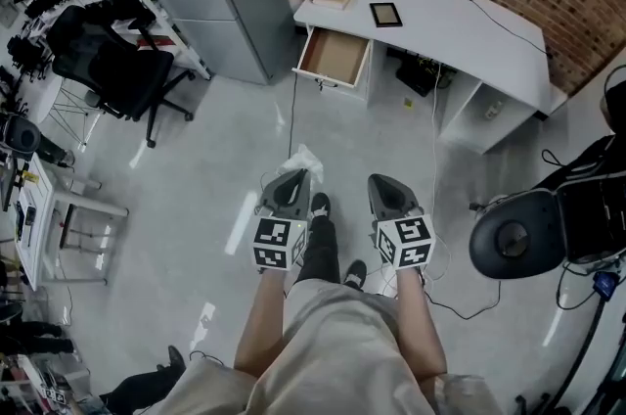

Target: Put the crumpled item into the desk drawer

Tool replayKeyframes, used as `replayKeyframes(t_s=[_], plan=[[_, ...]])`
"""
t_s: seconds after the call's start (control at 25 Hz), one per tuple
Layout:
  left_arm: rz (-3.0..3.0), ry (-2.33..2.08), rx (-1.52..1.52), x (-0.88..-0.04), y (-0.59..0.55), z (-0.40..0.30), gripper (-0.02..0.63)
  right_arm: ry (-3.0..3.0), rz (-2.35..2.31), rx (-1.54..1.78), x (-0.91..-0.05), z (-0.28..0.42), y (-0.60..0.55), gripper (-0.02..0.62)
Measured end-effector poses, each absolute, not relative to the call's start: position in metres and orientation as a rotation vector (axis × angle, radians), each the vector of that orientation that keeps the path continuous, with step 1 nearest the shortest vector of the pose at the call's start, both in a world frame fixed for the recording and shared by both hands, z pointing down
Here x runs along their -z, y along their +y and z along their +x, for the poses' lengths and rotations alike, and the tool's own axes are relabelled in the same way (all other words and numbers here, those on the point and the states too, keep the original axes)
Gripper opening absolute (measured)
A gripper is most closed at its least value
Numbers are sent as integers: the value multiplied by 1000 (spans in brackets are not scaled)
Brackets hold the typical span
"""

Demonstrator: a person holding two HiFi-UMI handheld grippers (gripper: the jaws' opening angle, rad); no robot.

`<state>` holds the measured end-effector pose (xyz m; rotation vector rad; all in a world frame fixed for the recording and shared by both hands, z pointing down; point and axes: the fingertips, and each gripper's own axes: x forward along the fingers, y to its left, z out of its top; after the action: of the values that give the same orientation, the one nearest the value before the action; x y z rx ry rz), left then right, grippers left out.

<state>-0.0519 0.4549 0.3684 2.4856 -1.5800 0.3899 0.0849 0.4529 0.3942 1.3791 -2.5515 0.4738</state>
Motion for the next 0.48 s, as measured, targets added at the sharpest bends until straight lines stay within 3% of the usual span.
replayKeyframes(t_s=[0.48], plan=[[2478, -1572, -374, -379, 337, -69, 15, -2554, 1458, -519, -404, 76, 336, 25]])
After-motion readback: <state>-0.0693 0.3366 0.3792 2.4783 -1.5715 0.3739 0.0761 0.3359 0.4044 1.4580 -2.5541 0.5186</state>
